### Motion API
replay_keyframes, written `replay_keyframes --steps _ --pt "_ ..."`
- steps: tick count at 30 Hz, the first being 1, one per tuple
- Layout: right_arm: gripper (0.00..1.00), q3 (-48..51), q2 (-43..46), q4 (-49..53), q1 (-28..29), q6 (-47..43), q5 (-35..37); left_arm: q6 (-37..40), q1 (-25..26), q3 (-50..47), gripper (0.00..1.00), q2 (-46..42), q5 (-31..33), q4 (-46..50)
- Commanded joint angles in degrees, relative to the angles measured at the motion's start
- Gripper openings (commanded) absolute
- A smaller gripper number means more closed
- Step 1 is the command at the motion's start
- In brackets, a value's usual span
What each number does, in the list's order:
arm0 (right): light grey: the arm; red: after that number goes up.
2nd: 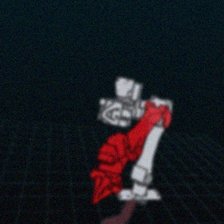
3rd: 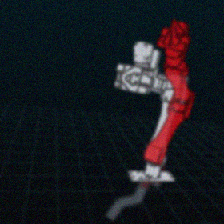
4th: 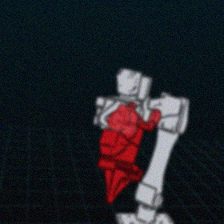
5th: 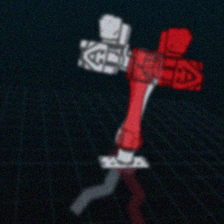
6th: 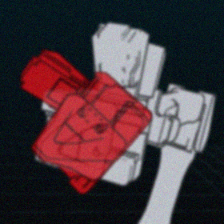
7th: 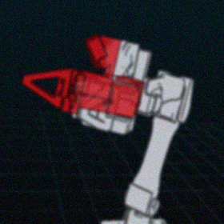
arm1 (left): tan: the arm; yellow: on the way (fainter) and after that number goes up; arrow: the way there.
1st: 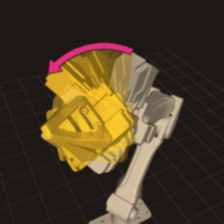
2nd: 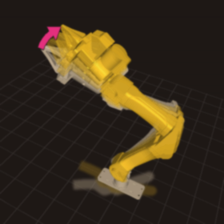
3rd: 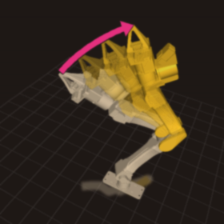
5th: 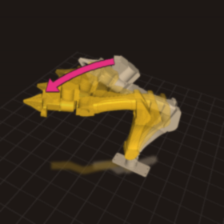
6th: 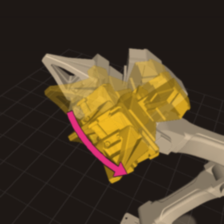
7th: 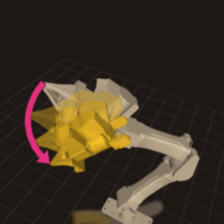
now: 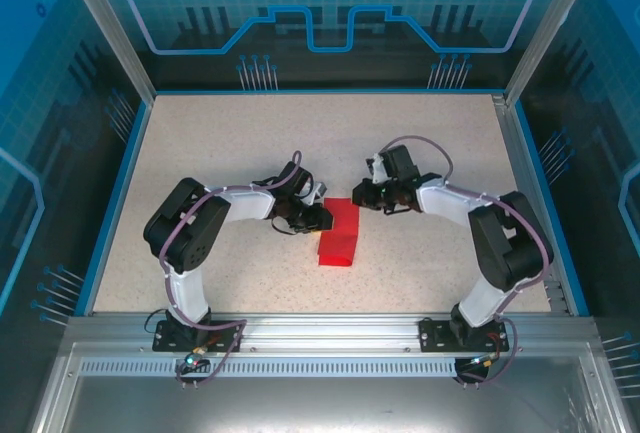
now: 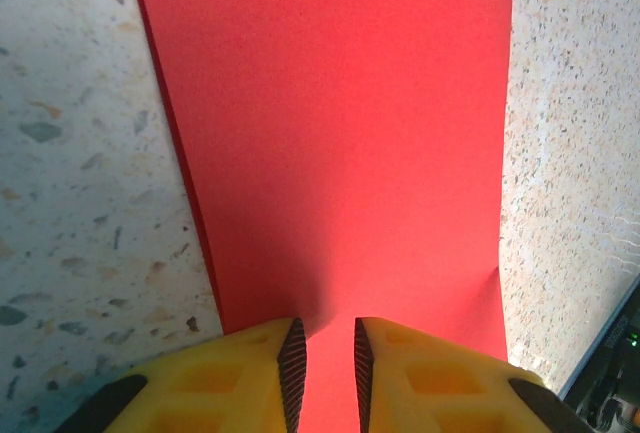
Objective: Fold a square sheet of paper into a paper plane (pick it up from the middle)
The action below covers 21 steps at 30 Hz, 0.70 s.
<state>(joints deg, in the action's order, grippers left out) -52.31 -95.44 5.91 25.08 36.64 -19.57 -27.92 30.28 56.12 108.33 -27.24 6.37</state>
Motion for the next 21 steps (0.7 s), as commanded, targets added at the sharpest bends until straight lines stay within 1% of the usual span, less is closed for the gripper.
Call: replay_keyframes --steps 1,6,10,15,21 --pt "0.1 4.8 1.0 -1.0 3.7 4.1 -1.9 3.4 1.2 -2.9 0.26 7.5 10.5 2.6" --pt "0.09 6.3 -0.3 -0.7 6.6 4.1 -1.5 3.7 1.2 -2.0 0.26 7.9 10.6 3.4" --pt "0.09 6.1 -2.2 -0.7 6.7 3.3 -1.3 3.6 1.2 -1.8 0.26 7.8 10.7 3.4" --pt "0.09 4.0 -4.7 1.7 6.3 0.5 -1.3 3.6 1.2 -1.8 0.26 7.9 10.8 3.6" --pt "0.09 4.3 -5.2 5.0 6.1 -3.1 -2.7 3.8 1.1 -1.9 0.26 7.9 11.1 3.8"
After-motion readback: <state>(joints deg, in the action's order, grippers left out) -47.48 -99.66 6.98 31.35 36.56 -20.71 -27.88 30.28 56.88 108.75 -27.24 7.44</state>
